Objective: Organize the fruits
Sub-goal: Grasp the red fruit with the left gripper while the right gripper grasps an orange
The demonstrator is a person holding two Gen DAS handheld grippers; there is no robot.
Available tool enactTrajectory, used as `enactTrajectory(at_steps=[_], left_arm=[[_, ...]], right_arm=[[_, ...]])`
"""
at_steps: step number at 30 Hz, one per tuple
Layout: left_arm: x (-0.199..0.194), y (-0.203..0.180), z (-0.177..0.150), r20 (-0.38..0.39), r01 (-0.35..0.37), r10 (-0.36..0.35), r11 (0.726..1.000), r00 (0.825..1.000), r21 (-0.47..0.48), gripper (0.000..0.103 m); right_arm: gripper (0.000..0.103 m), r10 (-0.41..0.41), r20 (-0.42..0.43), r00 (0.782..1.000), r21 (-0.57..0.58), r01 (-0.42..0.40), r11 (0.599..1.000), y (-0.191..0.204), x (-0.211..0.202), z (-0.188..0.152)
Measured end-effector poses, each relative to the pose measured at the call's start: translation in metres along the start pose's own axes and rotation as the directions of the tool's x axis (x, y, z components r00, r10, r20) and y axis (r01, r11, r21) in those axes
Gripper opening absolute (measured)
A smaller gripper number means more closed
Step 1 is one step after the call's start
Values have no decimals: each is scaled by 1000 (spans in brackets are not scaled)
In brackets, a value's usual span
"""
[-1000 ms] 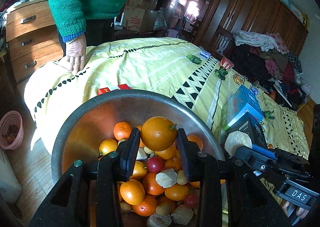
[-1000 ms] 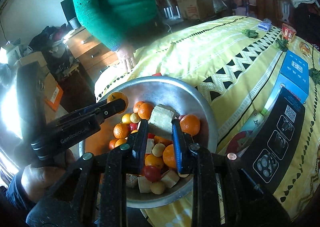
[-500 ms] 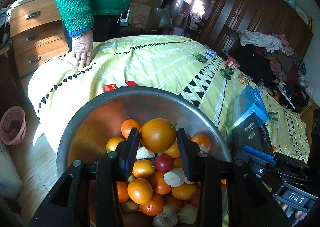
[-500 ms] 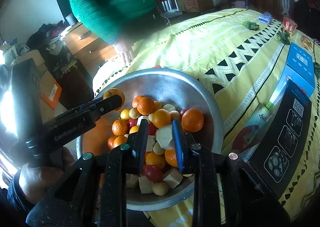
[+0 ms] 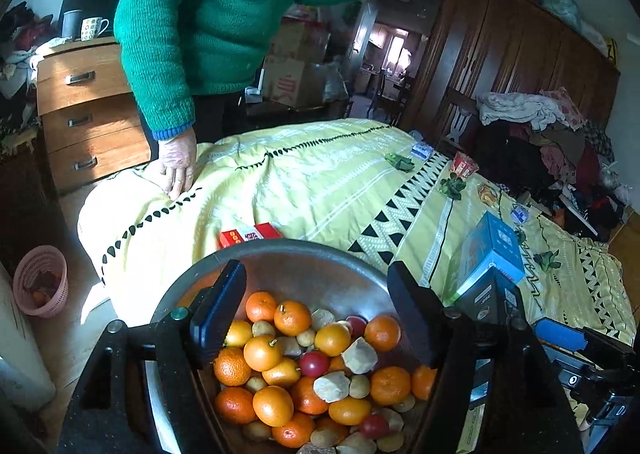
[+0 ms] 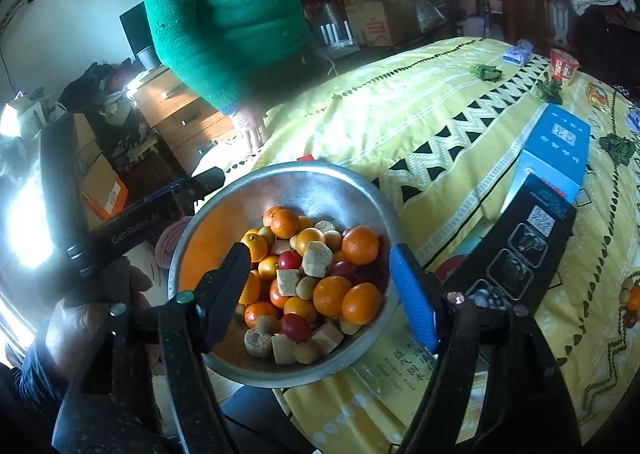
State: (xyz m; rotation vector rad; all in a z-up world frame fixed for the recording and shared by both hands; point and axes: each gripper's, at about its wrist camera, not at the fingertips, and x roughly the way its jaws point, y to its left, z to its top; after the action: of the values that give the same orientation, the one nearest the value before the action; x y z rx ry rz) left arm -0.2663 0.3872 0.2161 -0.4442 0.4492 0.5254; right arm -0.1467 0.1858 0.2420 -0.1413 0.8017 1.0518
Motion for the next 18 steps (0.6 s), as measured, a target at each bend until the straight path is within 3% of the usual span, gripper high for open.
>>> enactTrajectory(at_steps=[4,8,13,16,18], left_arm=[[-18,-8,13,72,10,-11,1000,997,5,78],[-26,-28,18,98,64,-67,997,993,32,78],[-23,-69,11,74,147,-155,984,985,100,78],[-23,-103,1,46,224,-234,963,971,149,78],[-22,-131,-8,14,295,-303,937,953,189,78]], right_arm=[[77,-47,33,998,59,45,997,-26,-25,-7],[78,-91,29,995,120,86,989,-51,-38,-20],[78,-137,42,990,207,125,970,-81,-57,-38],[78,-165,48,985,230,150,962,-93,-71,-50],[78,-185,52,981,247,167,955,-102,-82,-60]])
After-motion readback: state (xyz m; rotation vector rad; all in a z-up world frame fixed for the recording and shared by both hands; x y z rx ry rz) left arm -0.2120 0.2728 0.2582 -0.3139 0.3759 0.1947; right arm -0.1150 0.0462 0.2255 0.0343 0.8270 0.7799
